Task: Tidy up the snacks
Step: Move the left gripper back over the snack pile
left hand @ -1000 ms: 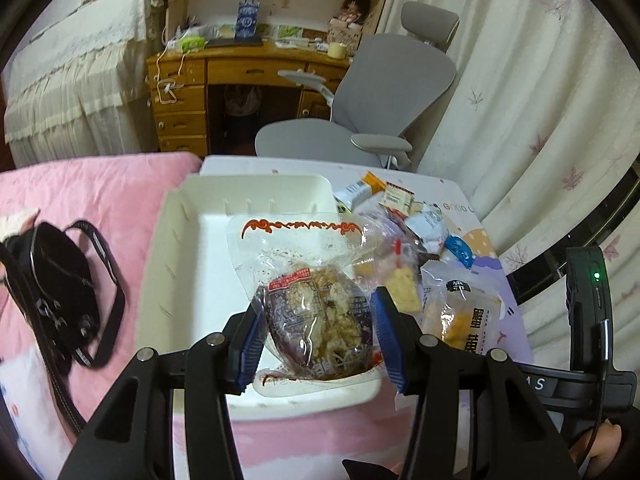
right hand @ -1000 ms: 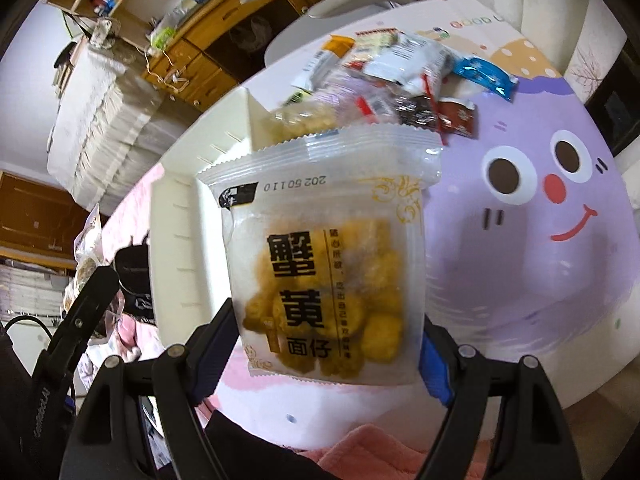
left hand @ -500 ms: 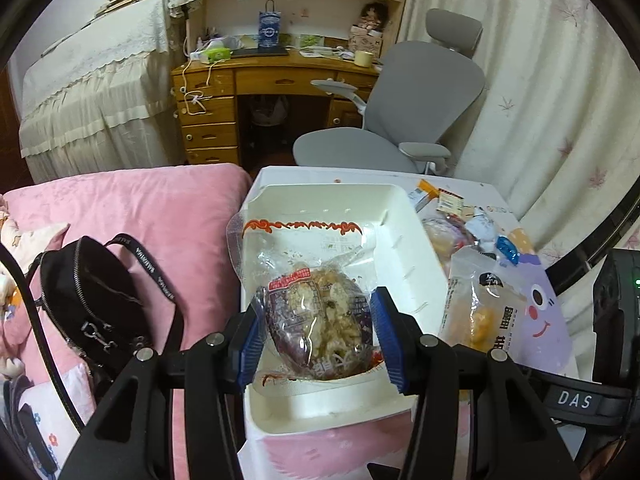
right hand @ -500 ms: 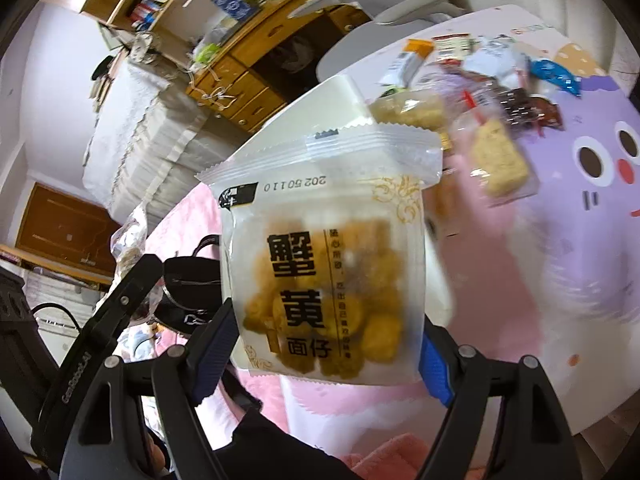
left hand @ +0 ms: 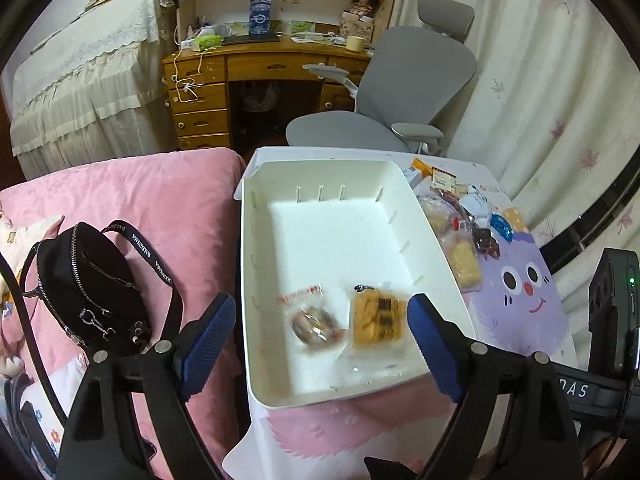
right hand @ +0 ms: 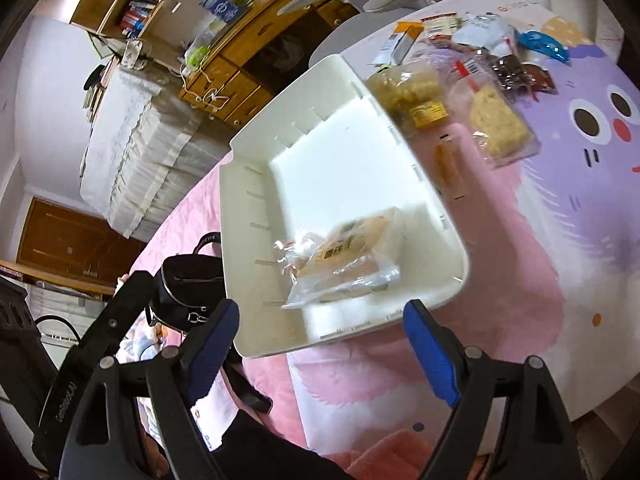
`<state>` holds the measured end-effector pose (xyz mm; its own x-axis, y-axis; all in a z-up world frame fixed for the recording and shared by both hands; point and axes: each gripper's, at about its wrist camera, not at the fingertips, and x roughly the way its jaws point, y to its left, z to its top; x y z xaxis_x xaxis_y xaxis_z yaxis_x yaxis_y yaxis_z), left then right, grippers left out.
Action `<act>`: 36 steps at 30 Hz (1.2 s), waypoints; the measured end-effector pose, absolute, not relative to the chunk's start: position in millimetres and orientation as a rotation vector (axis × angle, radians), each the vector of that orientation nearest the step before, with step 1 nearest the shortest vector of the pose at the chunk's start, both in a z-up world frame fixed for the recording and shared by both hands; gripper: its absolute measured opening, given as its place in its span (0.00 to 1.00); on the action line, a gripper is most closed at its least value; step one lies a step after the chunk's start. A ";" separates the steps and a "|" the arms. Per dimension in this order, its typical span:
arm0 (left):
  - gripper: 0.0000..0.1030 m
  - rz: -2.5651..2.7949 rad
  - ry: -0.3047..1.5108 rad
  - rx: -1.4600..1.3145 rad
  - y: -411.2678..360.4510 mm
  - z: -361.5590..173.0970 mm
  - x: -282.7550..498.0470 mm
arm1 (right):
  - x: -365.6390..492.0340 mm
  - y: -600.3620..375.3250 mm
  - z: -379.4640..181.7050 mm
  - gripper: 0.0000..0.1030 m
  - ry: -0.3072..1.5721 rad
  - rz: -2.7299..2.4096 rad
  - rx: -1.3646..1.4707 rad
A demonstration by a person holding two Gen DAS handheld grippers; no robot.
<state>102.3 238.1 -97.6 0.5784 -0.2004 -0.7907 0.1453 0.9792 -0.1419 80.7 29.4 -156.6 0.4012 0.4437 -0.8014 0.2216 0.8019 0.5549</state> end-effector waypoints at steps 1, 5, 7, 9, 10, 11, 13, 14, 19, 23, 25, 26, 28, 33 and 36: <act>0.84 -0.206 0.935 -0.062 235.7 -97.6 101.3 | 78.0 28.3 -157.5 0.82 1.173 0.150 0.666; 0.84 -0.238 0.934 -0.069 225.1 -97.4 95.5 | 67.5 20.8 -156.1 0.82 1.169 0.131 0.680; 0.84 -0.261 0.946 -0.067 216.2 -99.7 92.5 | 61.7 16.4 -154.1 0.82 1.163 0.118 0.679; 0.84 -0.279 0.957 -0.062 205.9 -102.0 90.4 | 55.0 10.4 -153.0 0.82 1.165 0.102 0.683; 0.84 -0.288 0.960 -0.062 201.3 -102.6 89.7 | 52.8 7.4 -152.4 0.82 1.164 0.096 0.684; 0.84 -0.297 0.961 -0.063 196.2 -102.6 89.2 | 49.0 2.9 -151.0 0.82 1.159 0.085 0.685; 0.84 -0.311 0.958 -0.067 186.9 -101.9 88.5 | 41.4 -8.6 -146.7 0.82 1.138 0.059 0.686; 0.84 -0.322 0.956 -0.073 183.3 -101.5 88.2 | 37.9 -14.2 -143.9 0.82 1.123 0.045 0.687; 0.84 -0.378 0.953 -0.058 153.9 -97.5 87.4 | 22.1 -49.8 -123.6 0.82 1.017 -0.031 0.645; 0.84 -0.395 0.968 -0.021 124.0 -95.8 89.3 | 12.1 -79.5 -114.5 0.82 0.951 -0.067 0.620; 0.84 -0.401 0.980 -0.010 110.6 -95.3 90.4 | 10.7 -91.7 -114.5 0.81 0.944 -0.086 0.607; 0.84 -0.408 0.988 -0.002 102.2 -95.1 91.0 | 10.2 -102.1 -115.9 0.81 0.948 -0.101 0.608; 0.84 -0.421 0.997 0.014 88.3 -94.9 93.1 | 9.0 -117.1 -118.3 0.81 0.951 -0.122 0.624; 0.84 -0.429 1.020 0.018 53.9 -92.9 99.0 | 12.4 -151.8 -119.8 0.81 0.969 -0.144 0.615; 0.84 -0.424 1.035 0.009 31.4 -93.5 106.0 | 18.5 -170.5 -114.3 0.81 0.966 -0.137 0.588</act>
<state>106.0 31.4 -93.5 0.4368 -0.3366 -0.8342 0.3450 0.9191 -0.1902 18.5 -170.5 -114.3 0.5730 0.1453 -0.8065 0.3644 0.8364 0.4095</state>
